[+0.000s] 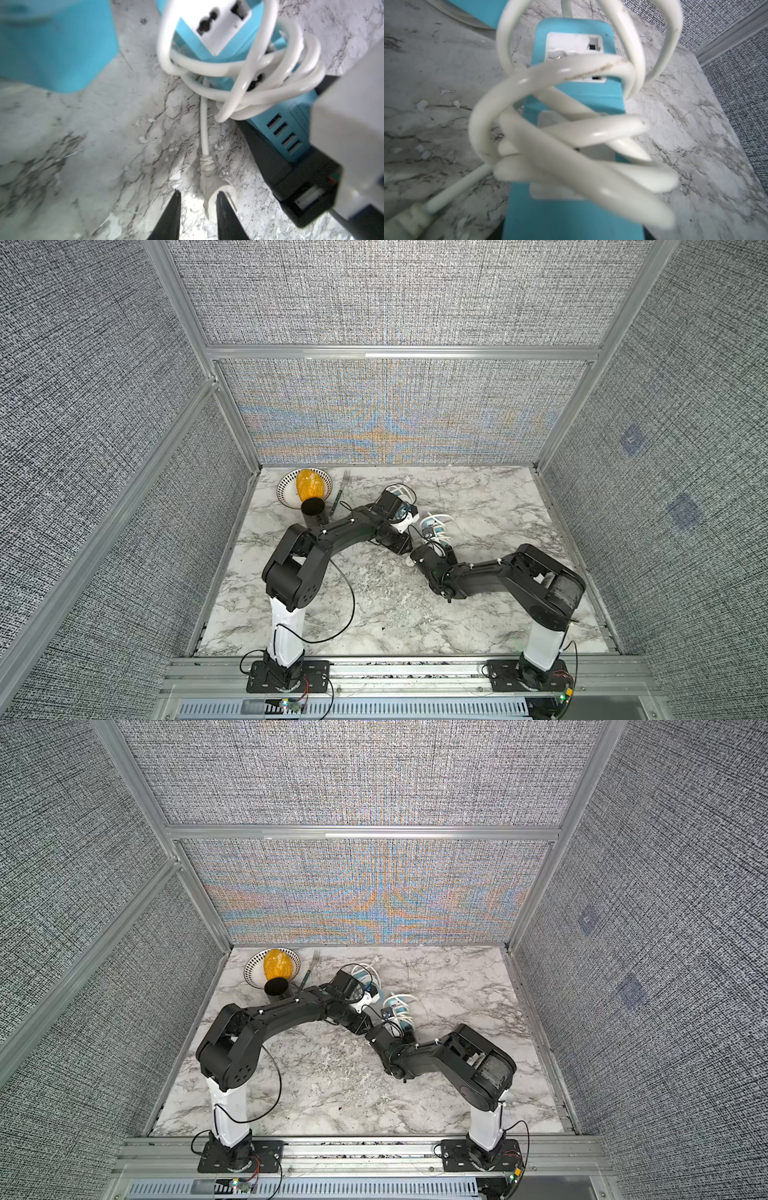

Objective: Wrap the cord around the power strip
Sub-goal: Place the power strip at the center of the board.

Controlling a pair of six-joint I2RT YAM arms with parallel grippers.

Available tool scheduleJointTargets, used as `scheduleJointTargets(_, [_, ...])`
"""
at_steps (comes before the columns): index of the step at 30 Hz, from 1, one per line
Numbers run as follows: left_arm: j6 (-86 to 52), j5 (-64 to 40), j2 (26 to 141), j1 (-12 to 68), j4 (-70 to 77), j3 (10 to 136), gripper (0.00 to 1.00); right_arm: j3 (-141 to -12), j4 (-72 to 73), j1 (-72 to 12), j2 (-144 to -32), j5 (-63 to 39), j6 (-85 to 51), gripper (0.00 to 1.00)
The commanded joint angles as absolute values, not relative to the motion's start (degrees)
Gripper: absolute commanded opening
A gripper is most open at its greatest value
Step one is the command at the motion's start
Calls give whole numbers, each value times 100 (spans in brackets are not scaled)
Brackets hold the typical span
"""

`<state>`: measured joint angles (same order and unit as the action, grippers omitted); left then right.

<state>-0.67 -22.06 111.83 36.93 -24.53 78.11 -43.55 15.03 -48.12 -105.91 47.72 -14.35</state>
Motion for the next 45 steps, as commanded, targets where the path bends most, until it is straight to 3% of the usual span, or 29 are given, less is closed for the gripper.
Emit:
scheduleJointTargets(1, [-150, -1776, 11026, 3590, -2512, 7781, 32, -4391, 988, -4999, -10756, 4695, -1252, 0])
scheduleJointTargets(8, [-73, -1557, 10711, 3367, -2628, 7791, 32, -4873, 408, -5575, -11172, 5214, -1243, 4])
scheduleJointTargets(9, [-33, -1526, 10684, 3353, -2666, 7809, 32, -4915, 343, -5675, -11223, 5317, -1287, 12])
scheduleJointTargets(12, [54, -1477, 10655, 3307, -2821, 7898, 32, -5056, -38, -5749, -11333, 5320, -1597, 21])
scheduleJointTargets(17, [170, -1393, 10490, 3223, -2891, 7886, 32, -4957, -329, -5897, -11092, 5327, -2050, 61])
scheduleJointTargets(21, [217, -1337, 10356, 3136, -2926, 7918, 33, -5001, -558, -5994, -10950, 5338, -2089, 77])
scheduleJointTargets(34, [218, -1468, 10189, 3094, -2870, 7937, 32, -5208, -1637, -6592, -10697, 5448, -2666, 98])
scheduleJointTargets(45, [253, -914, 9682, 2991, -2654, 7787, 32, -4939, -2430, -7075, -9422, 4598, -2907, 98])
